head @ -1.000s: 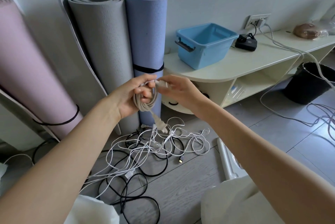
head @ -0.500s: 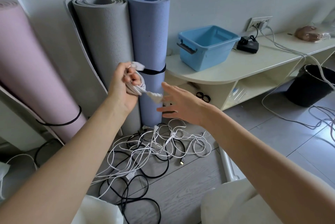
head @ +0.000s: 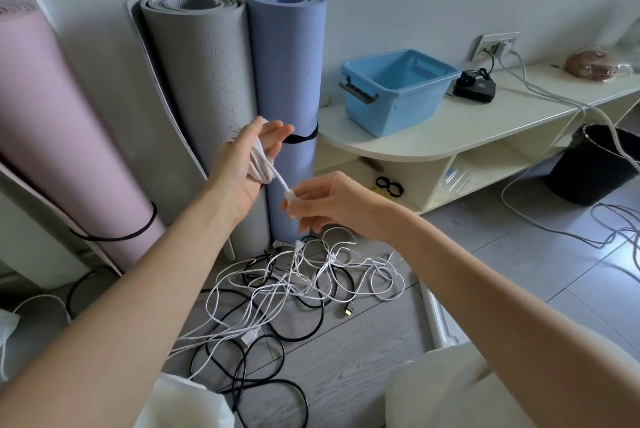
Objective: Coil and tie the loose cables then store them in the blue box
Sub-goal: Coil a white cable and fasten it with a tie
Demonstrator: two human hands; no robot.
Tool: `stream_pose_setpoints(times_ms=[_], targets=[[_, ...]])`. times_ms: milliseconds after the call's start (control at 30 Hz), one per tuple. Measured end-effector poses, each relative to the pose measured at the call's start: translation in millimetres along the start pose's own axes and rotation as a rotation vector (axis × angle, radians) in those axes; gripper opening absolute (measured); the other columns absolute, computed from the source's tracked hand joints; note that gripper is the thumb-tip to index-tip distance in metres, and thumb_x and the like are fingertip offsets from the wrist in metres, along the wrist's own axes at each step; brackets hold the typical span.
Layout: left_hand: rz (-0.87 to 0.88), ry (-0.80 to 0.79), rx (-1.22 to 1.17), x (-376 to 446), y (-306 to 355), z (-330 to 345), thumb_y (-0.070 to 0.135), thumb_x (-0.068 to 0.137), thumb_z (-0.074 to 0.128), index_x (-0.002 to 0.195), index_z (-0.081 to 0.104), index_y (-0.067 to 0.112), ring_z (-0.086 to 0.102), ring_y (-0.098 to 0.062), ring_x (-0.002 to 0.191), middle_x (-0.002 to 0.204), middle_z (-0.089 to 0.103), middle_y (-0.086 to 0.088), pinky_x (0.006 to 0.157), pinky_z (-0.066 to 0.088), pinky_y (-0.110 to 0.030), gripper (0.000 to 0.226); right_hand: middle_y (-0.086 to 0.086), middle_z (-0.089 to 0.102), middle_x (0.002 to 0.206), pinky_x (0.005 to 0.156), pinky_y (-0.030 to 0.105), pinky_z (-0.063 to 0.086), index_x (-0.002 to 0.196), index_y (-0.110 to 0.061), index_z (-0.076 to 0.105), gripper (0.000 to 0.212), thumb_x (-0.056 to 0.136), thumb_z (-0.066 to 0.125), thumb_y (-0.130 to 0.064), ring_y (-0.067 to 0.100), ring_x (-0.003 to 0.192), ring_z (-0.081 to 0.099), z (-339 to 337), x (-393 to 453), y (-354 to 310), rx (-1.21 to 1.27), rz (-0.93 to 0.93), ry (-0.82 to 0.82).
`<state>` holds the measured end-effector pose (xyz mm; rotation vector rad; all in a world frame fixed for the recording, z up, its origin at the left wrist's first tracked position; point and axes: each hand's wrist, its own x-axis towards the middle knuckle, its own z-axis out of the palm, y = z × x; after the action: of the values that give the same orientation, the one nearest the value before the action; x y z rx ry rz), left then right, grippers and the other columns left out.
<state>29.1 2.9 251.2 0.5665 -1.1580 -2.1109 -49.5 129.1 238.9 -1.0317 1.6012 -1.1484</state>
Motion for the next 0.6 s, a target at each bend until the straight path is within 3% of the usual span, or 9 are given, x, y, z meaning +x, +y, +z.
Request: stream_pose_setpoints(times_ms=[133,200,267,333,400,467,533,600], targets=[[0.029,0.069,0.000,2.0,-1.3,-4.5,0.015,0.097,0.045,0.078,0.054,0.013,0.068,-0.002,0.069,0.069,0.071,0.005,0.070,0.046,-0.011,0.022,0.012,0.057,0.073,0.047,0.014,0.037,0.087,-0.013,0.067,0.004,0.085,0.065,-0.016,0.014,0.051,0.046,-0.9,-4.2,-6.8,-0.201,0.133,-0.129],[-0.060,0.007,-0.038,-1.6,0.6,1.6,0.018,0.095,0.046,0.074,0.057,0.013,0.062,-0.001,0.055,0.058,0.067,0.006,0.059,0.045,-0.011,0.024,0.009,0.054,0.073,0.051,0.016,0.034,0.092,-0.013,0.071,0.014,0.083,0.068,-0.024,0.014,0.058,0.040,-4.3,1.1,-5.2,-0.480,0.135,-0.022],[-0.160,-0.113,-0.086,-4.8,3.8,7.0,0.020,0.095,0.046,0.063,0.058,0.013,0.050,-0.002,0.043,0.043,0.052,0.009,0.049,0.042,-0.012,0.034,-0.003,0.055,0.066,0.059,0.021,0.036,0.100,-0.019,0.072,0.021,0.082,0.069,-0.028,0.013,0.064,0.046,-13.4,7.5,-2.6,-0.734,0.057,0.206],[-0.236,-0.218,-0.069,-7.4,5.7,7.2,0.025,0.093,0.045,0.045,0.053,0.017,0.047,-0.003,0.041,0.034,0.039,0.008,0.048,0.042,-0.012,0.050,-0.008,0.055,0.059,0.058,0.022,0.039,0.102,-0.019,0.070,0.019,0.084,0.065,-0.021,0.013,0.058,0.050,-16.8,8.6,-0.2,-0.738,0.026,0.328],[-0.243,-0.284,-0.026,-10.6,6.8,6.2,0.028,0.084,0.051,0.035,0.047,0.019,0.045,-0.003,0.040,0.027,0.031,0.007,0.049,0.044,-0.013,0.050,0.007,0.065,0.065,0.052,0.025,0.051,0.100,-0.012,0.064,0.016,0.088,0.056,-0.006,0.018,0.054,0.058,-10.6,7.4,1.7,-0.379,0.079,0.293],[-0.244,-0.342,-0.035,-14.2,7.4,7.0,0.030,0.068,0.061,0.032,0.046,0.019,0.046,-0.003,0.040,0.024,0.028,0.007,0.049,0.045,-0.014,0.041,0.022,0.064,0.082,0.065,0.032,0.058,0.104,-0.004,0.058,0.024,0.088,0.046,0.008,0.026,0.063,0.063,-2.9,6.3,-1.5,0.146,0.089,0.206],[-0.245,-0.393,-0.074,-15.5,6.2,8.6,0.029,0.063,0.063,0.032,0.047,0.018,0.047,-0.004,0.042,0.023,0.029,0.006,0.050,0.046,-0.014,0.036,0.016,0.058,0.089,0.079,0.032,0.054,0.104,-0.007,0.058,0.025,0.086,0.045,0.006,0.025,0.076,0.058,-3.0,7.4,-6.7,0.463,0.018,0.096],[-0.249,-0.395,-0.062,-16.6,3.7,9.8,0.027,0.072,0.054,0.033,0.046,0.017,0.051,-0.004,0.047,0.025,0.033,0.005,0.056,0.050,-0.015,0.041,0.012,0.054,0.091,0.091,0.036,0.048,0.099,-0.011,0.057,0.018,0.086,0.046,-0.006,0.025,0.085,0.054,-4.3,6.0,-13.3,0.650,-0.016,-0.001]])
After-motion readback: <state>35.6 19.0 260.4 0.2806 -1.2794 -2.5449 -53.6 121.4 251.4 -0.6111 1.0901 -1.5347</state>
